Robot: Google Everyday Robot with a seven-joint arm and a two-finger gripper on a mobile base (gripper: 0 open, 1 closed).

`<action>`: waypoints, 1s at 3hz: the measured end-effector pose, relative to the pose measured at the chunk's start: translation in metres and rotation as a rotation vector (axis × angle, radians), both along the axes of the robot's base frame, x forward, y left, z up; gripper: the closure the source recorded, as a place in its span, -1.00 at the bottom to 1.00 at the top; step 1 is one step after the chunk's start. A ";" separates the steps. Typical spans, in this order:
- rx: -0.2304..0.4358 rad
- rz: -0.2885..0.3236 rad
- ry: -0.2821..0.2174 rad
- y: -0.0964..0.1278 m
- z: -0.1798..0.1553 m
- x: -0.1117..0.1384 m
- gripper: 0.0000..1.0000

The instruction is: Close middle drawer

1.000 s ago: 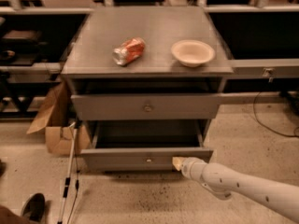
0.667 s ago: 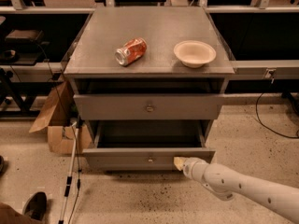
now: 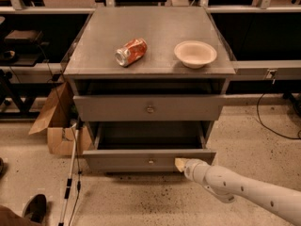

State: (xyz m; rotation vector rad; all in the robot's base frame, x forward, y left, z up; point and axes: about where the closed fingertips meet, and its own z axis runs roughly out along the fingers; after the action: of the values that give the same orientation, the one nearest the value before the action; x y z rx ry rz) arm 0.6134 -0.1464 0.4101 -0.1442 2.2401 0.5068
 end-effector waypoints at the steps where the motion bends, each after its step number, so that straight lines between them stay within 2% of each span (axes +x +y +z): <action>1: 0.030 -0.007 -0.001 -0.003 0.002 0.003 1.00; 3: 0.023 -0.020 -0.004 -0.008 0.006 0.003 1.00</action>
Offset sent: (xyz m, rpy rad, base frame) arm 0.0807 -0.0361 0.0429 -0.0934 -0.0072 -0.0292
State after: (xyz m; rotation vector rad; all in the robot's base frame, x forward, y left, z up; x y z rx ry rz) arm 0.6162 -0.1540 0.4165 -0.1109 2.2292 0.5205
